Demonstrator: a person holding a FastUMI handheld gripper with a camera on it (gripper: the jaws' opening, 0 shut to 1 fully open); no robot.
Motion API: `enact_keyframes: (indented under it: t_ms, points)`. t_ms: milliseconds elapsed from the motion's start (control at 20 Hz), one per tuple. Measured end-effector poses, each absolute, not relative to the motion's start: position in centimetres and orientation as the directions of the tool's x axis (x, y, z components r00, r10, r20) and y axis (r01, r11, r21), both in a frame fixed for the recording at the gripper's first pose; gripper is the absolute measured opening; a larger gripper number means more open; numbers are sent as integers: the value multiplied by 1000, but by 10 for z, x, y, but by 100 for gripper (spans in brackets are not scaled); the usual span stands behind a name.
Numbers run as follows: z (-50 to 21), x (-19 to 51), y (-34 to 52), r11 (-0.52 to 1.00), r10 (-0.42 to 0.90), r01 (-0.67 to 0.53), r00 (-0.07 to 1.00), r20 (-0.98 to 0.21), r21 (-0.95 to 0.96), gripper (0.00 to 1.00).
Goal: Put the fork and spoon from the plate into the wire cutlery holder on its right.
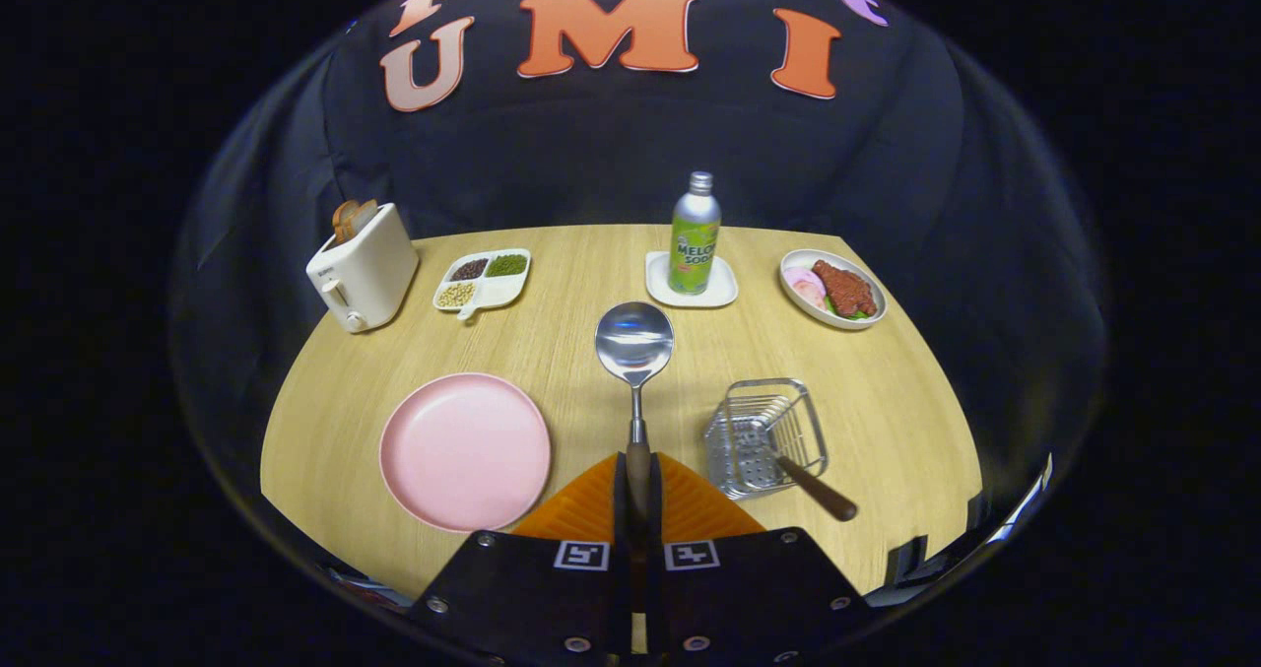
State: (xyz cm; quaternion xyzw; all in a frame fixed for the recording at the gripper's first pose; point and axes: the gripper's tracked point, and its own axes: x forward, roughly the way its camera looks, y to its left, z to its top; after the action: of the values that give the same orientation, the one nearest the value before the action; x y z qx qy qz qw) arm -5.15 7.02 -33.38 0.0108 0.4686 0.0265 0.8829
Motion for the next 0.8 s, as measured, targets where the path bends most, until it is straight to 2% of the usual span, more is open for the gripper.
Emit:
enact_keyframes:
  t_ms: [150, 450, 800]
  points:
    - [-325, -53, 34, 999, 30, -30, 553, -832, 16, 6]
    - [-319, -52, -17, 994, 10, -98, 493, -870, -44, 6]
    - [-333, -62, -34, 979, 31, -201, 357, -933, -44, 6]
